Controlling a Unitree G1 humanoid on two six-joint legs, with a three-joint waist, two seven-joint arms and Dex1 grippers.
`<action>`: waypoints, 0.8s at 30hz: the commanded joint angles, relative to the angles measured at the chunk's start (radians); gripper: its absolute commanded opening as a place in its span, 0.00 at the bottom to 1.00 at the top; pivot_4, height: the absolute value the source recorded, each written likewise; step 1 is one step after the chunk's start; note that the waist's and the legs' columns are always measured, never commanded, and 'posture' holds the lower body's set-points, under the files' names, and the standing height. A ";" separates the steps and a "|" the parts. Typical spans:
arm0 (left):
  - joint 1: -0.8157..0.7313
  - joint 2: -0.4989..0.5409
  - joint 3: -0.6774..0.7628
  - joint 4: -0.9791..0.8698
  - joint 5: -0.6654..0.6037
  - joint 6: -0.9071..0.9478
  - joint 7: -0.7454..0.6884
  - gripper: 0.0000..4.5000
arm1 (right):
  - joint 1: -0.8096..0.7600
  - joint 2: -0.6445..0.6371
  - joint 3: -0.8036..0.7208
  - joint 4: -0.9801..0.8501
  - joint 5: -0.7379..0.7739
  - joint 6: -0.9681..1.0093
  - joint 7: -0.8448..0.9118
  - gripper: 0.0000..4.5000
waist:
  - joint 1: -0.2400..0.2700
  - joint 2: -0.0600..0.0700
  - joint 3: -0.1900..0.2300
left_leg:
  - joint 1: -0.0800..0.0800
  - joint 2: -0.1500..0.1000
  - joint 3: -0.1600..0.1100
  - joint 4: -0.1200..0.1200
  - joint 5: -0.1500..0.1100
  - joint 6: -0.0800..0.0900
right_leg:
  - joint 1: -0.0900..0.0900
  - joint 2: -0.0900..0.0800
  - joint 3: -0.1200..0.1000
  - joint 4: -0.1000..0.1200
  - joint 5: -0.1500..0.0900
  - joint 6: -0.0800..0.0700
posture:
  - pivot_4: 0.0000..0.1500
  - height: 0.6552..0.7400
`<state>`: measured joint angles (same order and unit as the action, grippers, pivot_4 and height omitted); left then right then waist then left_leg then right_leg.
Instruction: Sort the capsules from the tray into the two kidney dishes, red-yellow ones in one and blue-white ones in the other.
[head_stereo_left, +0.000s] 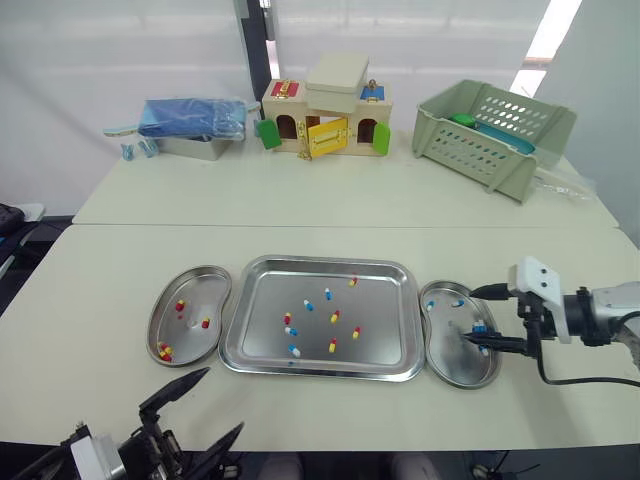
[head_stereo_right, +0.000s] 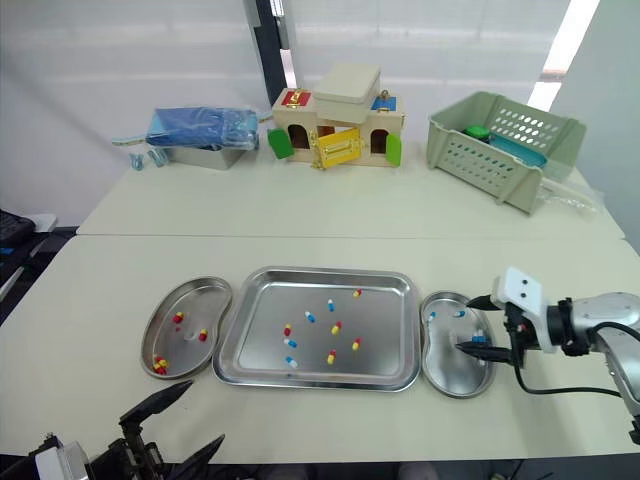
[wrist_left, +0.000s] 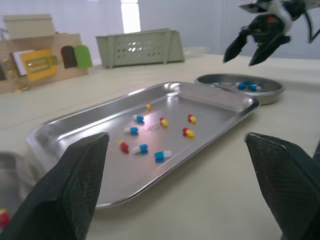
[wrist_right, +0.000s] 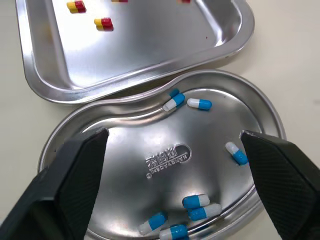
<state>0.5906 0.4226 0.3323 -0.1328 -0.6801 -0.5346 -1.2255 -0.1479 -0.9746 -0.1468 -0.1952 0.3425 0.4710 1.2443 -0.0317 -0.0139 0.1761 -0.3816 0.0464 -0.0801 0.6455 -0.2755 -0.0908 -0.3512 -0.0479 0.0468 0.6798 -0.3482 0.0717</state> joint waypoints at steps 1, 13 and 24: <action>0.013 0.083 0.130 -0.041 0.006 0.137 0.159 1.00 | 0.066 -0.029 -0.145 0.045 0.063 -0.082 0.061 0.99 | 0.003 -0.002 0.001 | 0.000 0.000 -0.001 0.000 0.000 0.000 | 0.001 0.000 -0.001 0.000 0.000 0.000 | 1.00 1.00; -0.146 0.633 0.486 0.244 0.042 0.607 0.197 1.00 | 0.174 -0.033 -0.256 0.234 0.075 -0.249 0.132 0.99 | -0.004 0.001 0.005 | 0.002 0.000 0.000 -0.001 0.000 0.000 | 0.001 0.000 -0.001 0.000 0.000 -0.001 | 1.00 1.00; -0.331 0.707 0.406 0.486 0.188 0.590 0.068 1.00 | 0.169 -0.039 -0.249 0.330 0.052 -0.316 0.100 0.99 | -0.022 0.002 0.007 | 0.001 0.001 0.001 -0.002 0.000 0.000 | -0.001 0.001 0.000 0.001 -0.001 -0.002 | 1.00 1.00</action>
<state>0.2694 1.1148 0.7316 0.3486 -0.5046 0.0724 -1.1466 0.0275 -1.0040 -0.3718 0.1380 0.3925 0.1702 1.3518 -0.0537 -0.0116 0.1832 -0.3802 0.0473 -0.0794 0.6431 -0.2754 -0.0910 -0.3523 -0.0472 0.0466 0.6811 -0.3491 0.0702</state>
